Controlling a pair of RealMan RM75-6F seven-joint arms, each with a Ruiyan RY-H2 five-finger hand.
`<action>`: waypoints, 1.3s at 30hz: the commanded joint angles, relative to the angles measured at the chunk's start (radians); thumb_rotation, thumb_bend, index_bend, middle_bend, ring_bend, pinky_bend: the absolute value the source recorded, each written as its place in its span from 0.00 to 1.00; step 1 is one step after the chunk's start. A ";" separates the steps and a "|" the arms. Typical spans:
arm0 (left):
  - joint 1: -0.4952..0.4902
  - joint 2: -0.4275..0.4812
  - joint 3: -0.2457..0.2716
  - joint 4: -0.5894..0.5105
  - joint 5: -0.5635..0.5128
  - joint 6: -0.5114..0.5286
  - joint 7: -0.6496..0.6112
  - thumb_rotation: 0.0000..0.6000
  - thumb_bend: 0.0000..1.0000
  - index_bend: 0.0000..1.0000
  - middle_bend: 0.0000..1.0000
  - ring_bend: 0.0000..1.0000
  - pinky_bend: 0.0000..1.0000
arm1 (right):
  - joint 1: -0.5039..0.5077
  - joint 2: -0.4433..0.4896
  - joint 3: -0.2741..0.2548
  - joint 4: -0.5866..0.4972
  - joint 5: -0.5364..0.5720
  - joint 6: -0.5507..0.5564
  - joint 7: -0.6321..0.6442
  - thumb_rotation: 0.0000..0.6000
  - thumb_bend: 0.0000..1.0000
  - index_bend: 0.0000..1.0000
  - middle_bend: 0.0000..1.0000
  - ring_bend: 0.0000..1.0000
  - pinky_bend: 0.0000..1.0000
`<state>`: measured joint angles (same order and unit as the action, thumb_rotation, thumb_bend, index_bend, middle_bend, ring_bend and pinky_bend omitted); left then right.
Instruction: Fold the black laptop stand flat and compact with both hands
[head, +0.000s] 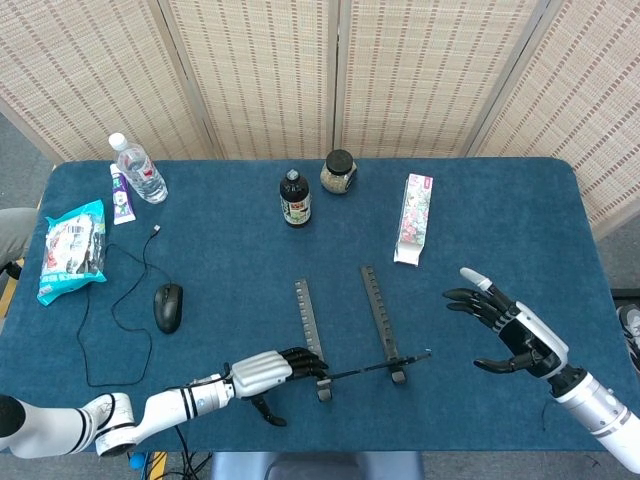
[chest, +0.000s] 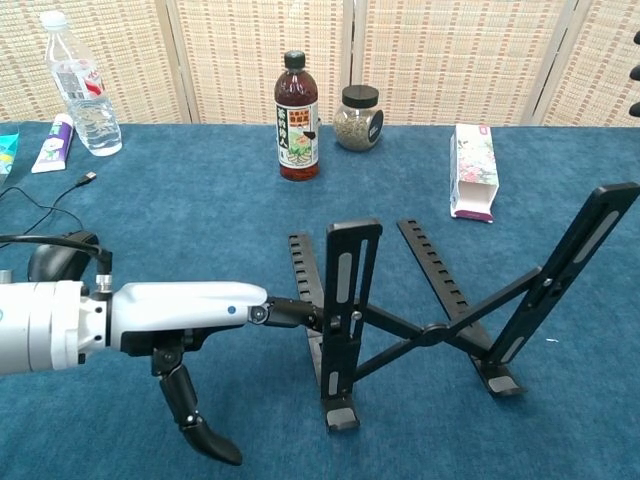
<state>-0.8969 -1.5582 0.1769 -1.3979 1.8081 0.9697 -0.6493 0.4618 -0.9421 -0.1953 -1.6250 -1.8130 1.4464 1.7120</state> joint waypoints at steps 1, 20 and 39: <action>0.000 0.003 -0.003 0.002 -0.006 0.006 0.000 1.00 0.12 0.13 0.07 0.00 0.01 | -0.001 0.002 0.000 0.000 -0.002 0.001 -0.005 0.94 0.00 0.00 0.23 0.13 0.16; 0.108 0.220 -0.088 -0.059 -0.174 0.136 0.095 1.00 0.12 0.13 0.07 0.00 0.01 | 0.012 0.199 0.015 -0.128 0.013 -0.096 -0.384 1.00 0.00 0.00 0.14 0.11 0.16; 0.202 0.302 -0.150 -0.086 -0.252 0.186 0.186 1.00 0.12 0.13 0.07 0.00 0.01 | 0.126 0.173 0.080 -0.240 0.111 -0.408 -0.657 1.00 0.00 0.00 0.13 0.05 0.11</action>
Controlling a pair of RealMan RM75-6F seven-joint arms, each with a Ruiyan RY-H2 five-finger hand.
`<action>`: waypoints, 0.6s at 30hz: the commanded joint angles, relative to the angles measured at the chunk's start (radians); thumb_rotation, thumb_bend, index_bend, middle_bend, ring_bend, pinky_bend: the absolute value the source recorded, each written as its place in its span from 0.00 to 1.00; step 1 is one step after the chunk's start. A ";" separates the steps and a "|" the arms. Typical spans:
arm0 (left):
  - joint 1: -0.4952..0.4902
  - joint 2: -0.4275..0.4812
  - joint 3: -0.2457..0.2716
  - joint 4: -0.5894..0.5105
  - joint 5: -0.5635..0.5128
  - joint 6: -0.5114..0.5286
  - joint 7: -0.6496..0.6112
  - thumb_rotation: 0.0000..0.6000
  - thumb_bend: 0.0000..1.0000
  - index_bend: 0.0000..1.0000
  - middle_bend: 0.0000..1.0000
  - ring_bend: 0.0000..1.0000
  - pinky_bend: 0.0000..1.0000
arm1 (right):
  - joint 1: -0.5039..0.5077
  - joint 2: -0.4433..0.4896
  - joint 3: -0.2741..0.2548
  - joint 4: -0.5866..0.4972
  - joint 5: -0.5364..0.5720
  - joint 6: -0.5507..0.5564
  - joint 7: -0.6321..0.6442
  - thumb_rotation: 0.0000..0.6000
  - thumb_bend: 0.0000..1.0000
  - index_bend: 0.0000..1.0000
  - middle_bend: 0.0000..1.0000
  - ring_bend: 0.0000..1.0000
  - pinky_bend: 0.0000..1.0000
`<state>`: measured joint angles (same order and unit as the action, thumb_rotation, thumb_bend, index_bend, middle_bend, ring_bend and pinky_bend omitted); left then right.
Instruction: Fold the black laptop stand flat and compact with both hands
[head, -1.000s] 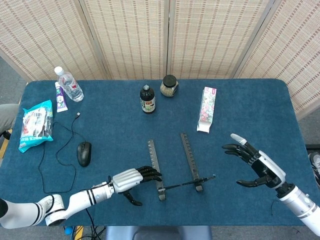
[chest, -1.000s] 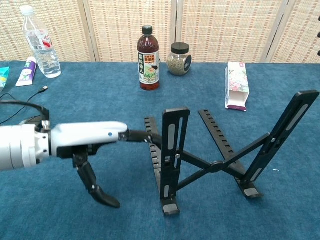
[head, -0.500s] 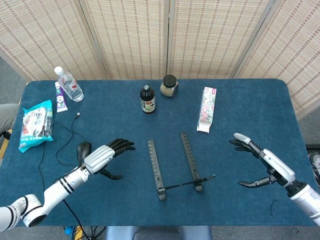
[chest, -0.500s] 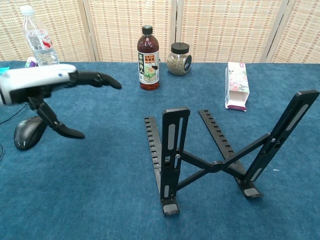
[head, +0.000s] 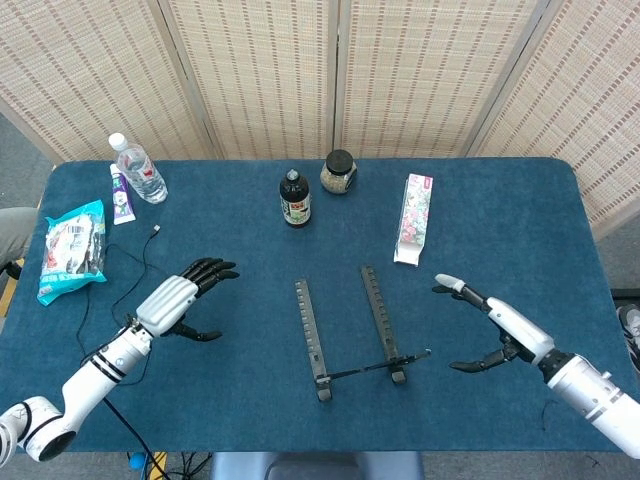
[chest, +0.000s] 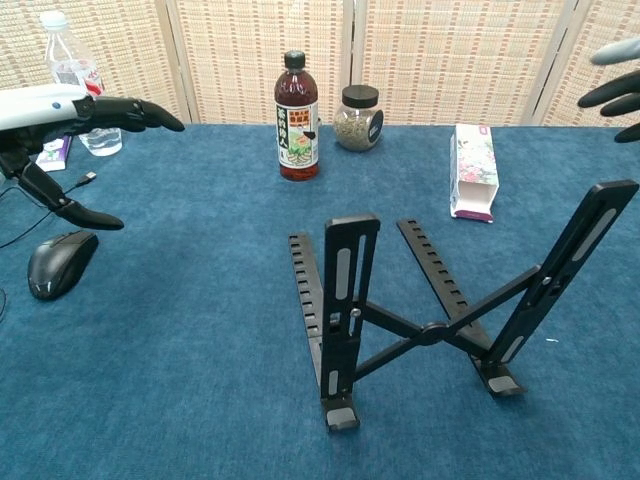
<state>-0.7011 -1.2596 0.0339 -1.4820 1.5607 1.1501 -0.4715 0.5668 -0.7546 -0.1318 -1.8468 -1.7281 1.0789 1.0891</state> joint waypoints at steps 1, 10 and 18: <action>0.009 0.006 -0.010 -0.003 -0.005 0.007 0.013 1.00 0.12 0.13 0.07 0.00 0.01 | 0.026 -0.019 0.020 -0.021 0.031 -0.055 -0.043 1.00 0.00 0.00 0.13 0.05 0.11; 0.035 0.017 -0.035 0.004 -0.010 0.026 0.049 1.00 0.12 0.13 0.07 0.00 0.01 | 0.069 -0.077 0.054 -0.036 0.086 -0.158 -0.132 1.00 0.00 0.00 0.13 0.04 0.11; 0.054 0.031 -0.058 0.020 -0.011 0.047 0.072 1.00 0.12 0.13 0.07 0.00 0.01 | 0.099 -0.170 0.125 -0.021 0.212 -0.213 -0.278 1.00 0.00 0.00 0.13 0.04 0.11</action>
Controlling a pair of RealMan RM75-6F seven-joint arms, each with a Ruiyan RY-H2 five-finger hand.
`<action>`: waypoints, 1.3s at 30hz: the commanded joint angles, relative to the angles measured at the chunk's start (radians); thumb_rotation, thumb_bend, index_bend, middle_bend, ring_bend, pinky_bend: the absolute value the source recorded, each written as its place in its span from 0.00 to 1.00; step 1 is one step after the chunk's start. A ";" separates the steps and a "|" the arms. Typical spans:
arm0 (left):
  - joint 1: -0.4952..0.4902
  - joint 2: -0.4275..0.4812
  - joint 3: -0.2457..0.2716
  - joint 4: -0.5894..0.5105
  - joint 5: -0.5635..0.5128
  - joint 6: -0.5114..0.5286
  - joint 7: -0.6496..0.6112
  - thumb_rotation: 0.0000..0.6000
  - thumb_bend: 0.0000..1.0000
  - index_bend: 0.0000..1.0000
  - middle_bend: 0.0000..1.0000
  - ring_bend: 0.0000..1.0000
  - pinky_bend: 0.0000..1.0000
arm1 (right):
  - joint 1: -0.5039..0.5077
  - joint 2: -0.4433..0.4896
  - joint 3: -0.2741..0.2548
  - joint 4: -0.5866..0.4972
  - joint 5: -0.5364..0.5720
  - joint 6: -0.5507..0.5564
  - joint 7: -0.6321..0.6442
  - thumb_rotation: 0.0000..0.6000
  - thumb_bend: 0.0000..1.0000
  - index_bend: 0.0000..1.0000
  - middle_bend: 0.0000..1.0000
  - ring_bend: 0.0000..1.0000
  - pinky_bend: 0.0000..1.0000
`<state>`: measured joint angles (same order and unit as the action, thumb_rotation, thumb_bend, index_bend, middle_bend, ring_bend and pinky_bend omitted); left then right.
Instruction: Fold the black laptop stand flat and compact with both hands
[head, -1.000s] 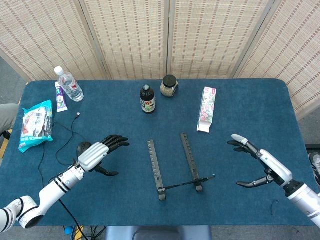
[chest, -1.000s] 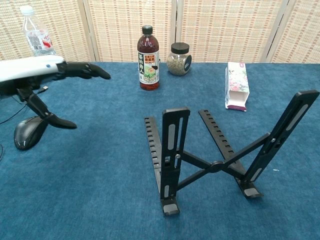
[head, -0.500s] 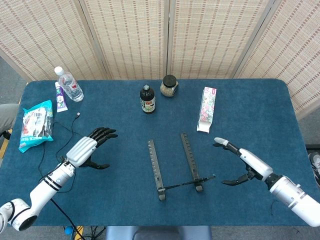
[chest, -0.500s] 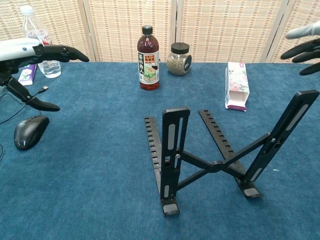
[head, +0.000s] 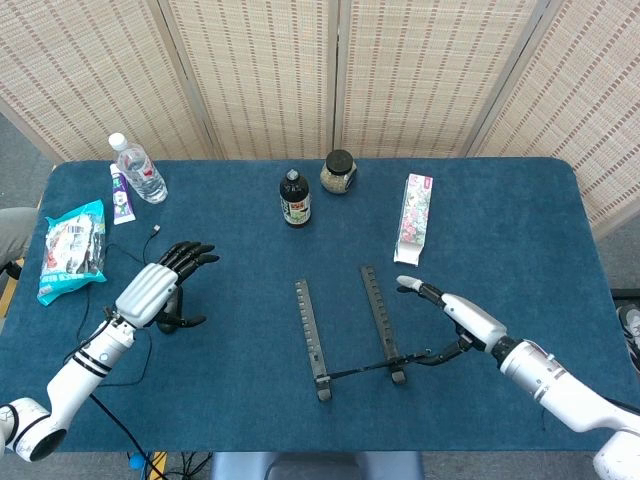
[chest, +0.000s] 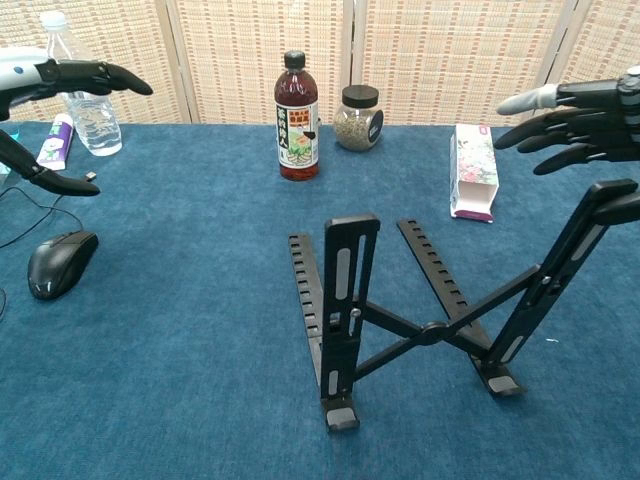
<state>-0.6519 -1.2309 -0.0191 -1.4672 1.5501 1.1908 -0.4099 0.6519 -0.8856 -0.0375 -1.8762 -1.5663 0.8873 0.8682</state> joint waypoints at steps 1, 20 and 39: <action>0.007 0.004 -0.006 0.008 0.000 0.008 0.018 1.00 0.12 0.13 0.07 0.00 0.01 | 0.016 -0.052 0.041 0.013 0.071 -0.024 -0.081 1.00 0.00 0.00 0.13 0.04 0.11; 0.049 0.027 -0.043 0.040 -0.029 0.021 0.101 1.00 0.12 0.13 0.06 0.00 0.01 | -0.011 -0.271 0.212 0.095 0.334 0.231 -0.630 1.00 0.00 0.00 0.09 0.00 0.00; 0.034 -0.001 -0.050 0.065 -0.020 -0.034 0.151 1.00 0.12 0.13 0.06 0.00 0.01 | -0.043 -0.198 0.006 0.264 -0.085 0.172 -0.926 1.00 0.00 0.00 0.09 0.00 0.00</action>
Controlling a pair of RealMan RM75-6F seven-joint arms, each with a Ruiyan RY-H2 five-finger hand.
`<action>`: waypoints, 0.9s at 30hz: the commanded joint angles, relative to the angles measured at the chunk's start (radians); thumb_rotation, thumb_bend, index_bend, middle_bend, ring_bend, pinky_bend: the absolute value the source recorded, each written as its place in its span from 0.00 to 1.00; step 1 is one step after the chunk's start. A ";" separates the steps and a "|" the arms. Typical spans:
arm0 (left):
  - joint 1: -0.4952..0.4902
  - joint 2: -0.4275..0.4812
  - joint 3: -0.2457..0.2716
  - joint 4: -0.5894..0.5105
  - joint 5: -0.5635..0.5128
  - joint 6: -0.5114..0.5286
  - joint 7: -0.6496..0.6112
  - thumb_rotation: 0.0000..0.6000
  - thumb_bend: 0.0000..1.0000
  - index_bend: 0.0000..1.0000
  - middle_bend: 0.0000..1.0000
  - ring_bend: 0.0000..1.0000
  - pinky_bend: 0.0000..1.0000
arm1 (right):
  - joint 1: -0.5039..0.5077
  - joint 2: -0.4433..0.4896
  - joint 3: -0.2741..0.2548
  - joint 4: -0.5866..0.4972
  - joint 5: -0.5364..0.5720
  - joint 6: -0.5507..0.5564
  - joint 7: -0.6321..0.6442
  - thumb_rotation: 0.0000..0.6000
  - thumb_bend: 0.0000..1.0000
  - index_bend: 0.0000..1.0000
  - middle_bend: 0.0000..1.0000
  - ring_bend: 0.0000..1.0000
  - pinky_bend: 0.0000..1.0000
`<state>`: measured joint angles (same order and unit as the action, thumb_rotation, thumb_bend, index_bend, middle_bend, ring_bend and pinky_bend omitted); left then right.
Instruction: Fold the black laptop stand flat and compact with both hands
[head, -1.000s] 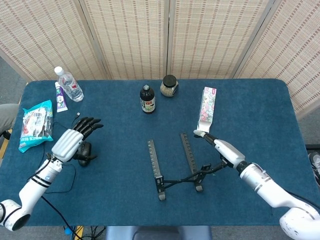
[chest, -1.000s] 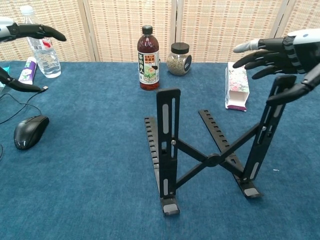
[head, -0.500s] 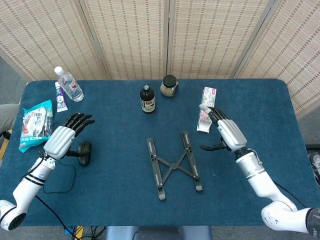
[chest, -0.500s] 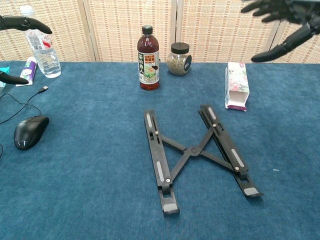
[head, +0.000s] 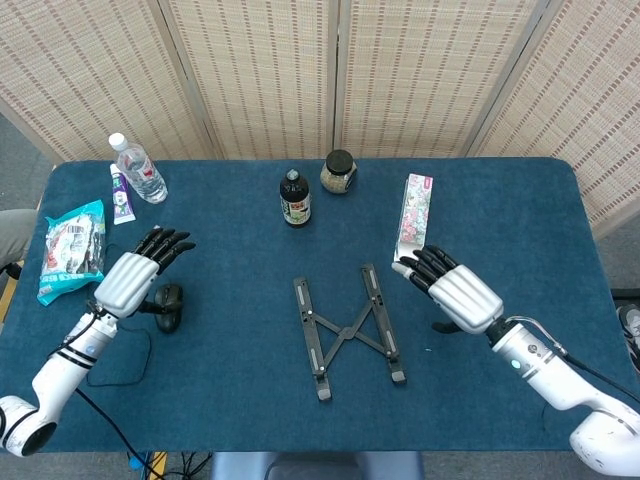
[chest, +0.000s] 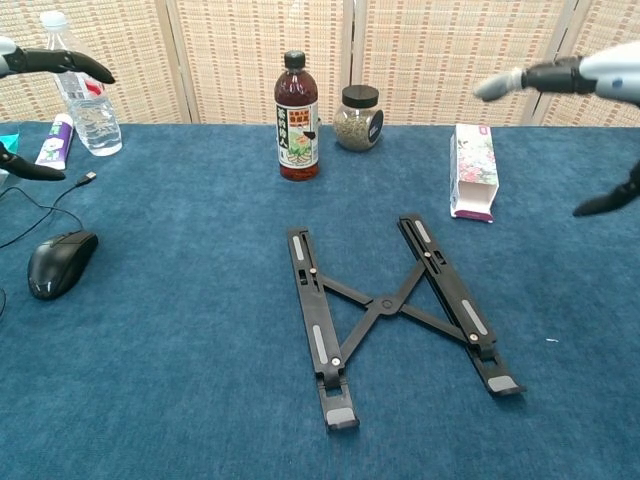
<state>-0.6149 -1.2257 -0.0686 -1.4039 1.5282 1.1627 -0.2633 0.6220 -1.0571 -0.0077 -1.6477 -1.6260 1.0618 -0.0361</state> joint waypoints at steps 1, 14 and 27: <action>-0.005 -0.009 -0.001 0.003 0.002 -0.008 0.006 1.00 0.12 0.13 0.06 0.00 0.01 | -0.015 -0.037 -0.029 0.051 -0.031 -0.005 -0.030 1.00 0.00 0.00 0.09 0.00 0.00; -0.012 -0.033 -0.001 0.019 0.003 -0.031 0.005 1.00 0.12 0.13 0.06 0.00 0.01 | -0.034 -0.270 -0.031 0.260 -0.074 0.024 -0.136 1.00 0.00 0.00 0.06 0.00 0.00; -0.003 -0.037 0.010 0.037 0.017 -0.026 -0.020 1.00 0.12 0.13 0.06 0.00 0.01 | -0.024 -0.442 -0.020 0.392 -0.061 0.006 -0.187 1.00 0.00 0.00 0.04 0.00 0.00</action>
<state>-0.6182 -1.2620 -0.0591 -1.3680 1.5448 1.1363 -0.2820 0.5960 -1.4883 -0.0311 -1.2653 -1.6872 1.0666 -0.2168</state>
